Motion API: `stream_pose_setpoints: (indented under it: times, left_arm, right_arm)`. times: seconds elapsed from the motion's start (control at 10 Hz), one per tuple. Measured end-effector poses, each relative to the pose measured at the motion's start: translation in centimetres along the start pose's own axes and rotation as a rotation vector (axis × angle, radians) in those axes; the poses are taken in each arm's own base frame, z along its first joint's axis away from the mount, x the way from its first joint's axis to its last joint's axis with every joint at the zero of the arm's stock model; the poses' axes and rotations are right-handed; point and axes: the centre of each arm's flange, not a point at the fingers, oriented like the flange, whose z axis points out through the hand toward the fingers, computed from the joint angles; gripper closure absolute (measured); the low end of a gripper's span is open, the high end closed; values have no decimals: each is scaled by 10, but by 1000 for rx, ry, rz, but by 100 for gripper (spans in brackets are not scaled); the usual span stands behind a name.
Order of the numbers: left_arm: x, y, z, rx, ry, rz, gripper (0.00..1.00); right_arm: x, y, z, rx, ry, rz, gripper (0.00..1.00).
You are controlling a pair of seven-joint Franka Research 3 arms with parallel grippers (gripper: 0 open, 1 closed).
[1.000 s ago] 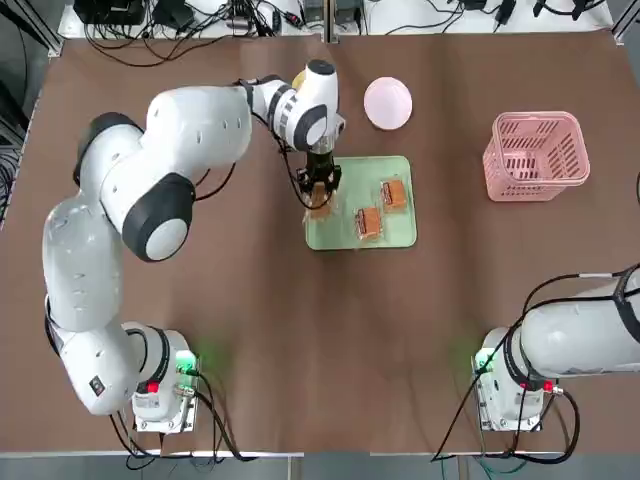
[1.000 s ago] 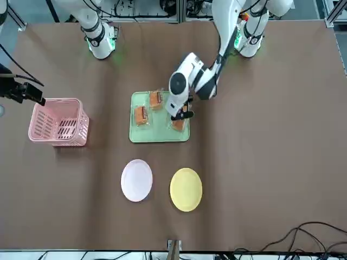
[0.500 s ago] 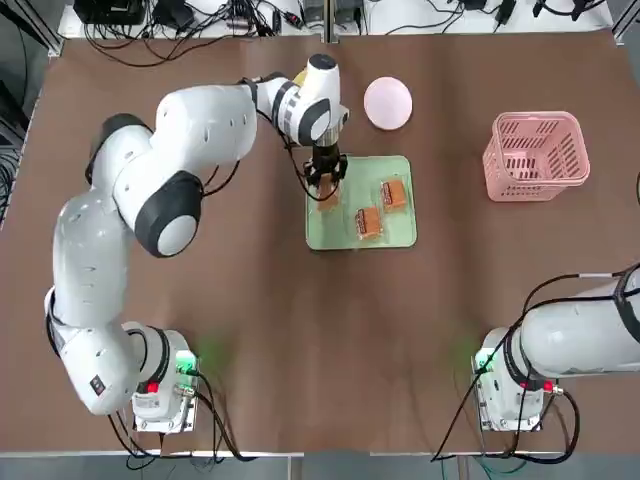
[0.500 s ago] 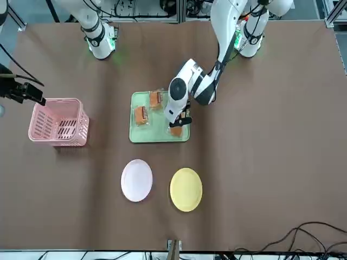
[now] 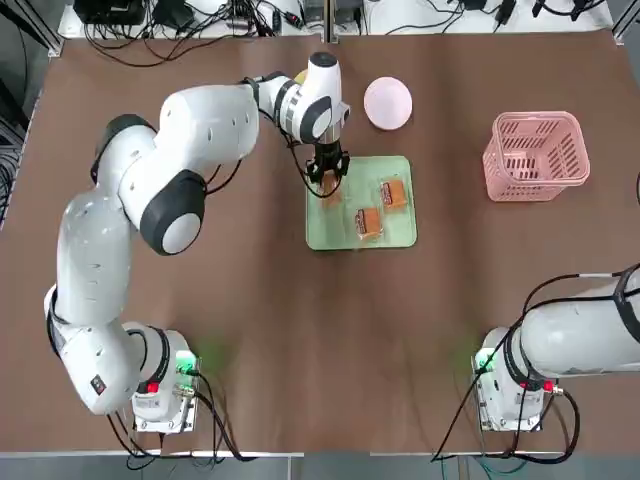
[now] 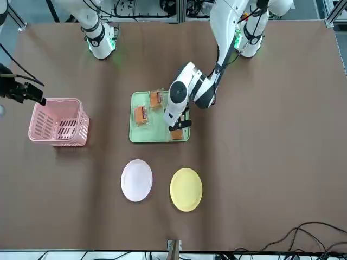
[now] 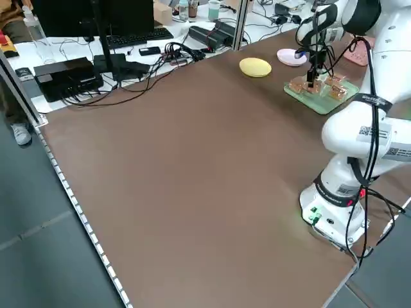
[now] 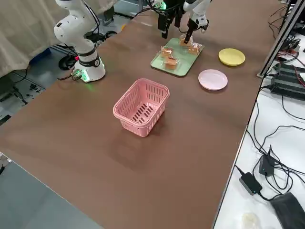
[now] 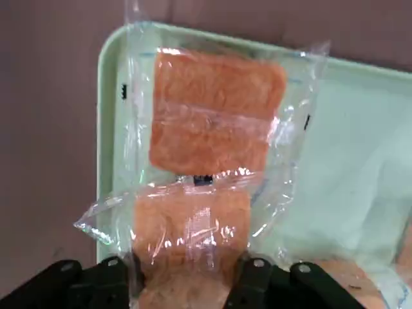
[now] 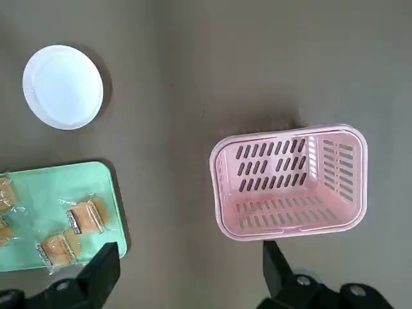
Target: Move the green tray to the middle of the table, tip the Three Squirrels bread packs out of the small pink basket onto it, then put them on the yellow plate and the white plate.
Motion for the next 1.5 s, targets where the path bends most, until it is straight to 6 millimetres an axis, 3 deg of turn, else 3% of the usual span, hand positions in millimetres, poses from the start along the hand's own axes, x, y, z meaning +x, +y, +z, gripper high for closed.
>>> stream_pose_setpoints:
  times: [0.3, 0.5, 0.8, 1.1, 1.3, 1.5]
  left_arm:
    - [-24, 3, 25, 49, -56, 23, 52]
    - [-28, 0, 35, 74, -76, 26, 52]
    - [-25, -2, 34, 72, -76, 24, 39]
    - [-26, 5, 2, 31, -49, 16, 0]
    - [-32, 13, -37, -16, -21, -52, 0]
    - [-34, 30, -71, -80, 2, -226, 0]
  right_arm:
    - [0, 0, 0, 0, -1, 0, 2]
    - [0, 0, 0, 0, -2, 0, 2]
    - [-1, 0, 1, 0, -6, 0, 2]
    - [-1, 1, 1, 0, -7, 1, 2]
    - [-1, 1, 1, 0, -7, 1, 2]
    - [-1, 1, 1, 0, -7, 2, 2]
